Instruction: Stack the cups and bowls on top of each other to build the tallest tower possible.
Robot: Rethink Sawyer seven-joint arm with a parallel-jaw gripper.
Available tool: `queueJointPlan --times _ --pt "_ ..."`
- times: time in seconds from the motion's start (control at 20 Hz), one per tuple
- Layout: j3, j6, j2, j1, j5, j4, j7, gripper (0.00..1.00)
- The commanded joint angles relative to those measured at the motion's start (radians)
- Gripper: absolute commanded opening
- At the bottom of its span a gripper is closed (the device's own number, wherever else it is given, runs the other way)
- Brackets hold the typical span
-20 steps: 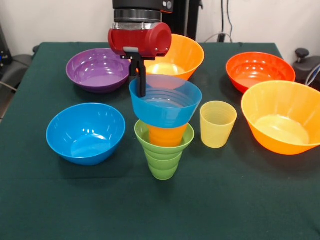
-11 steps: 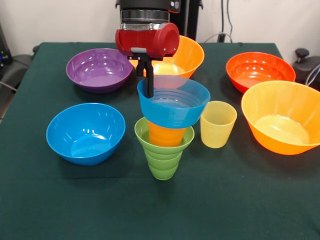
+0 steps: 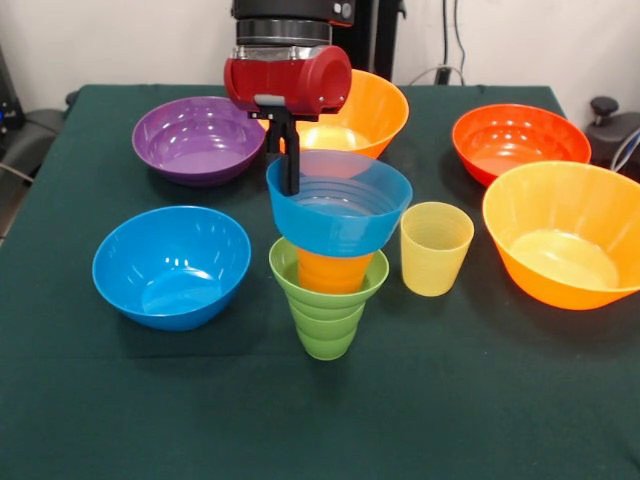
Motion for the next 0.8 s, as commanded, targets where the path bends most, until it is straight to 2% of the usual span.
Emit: queueJointPlan --times 0.05,0.8 --pt "0.053 0.152 0.052 -0.013 -0.005 0.001 0.070 0.00" --pt "0.046 0.117 0.037 0.016 0.008 0.041 0.113 0.00"
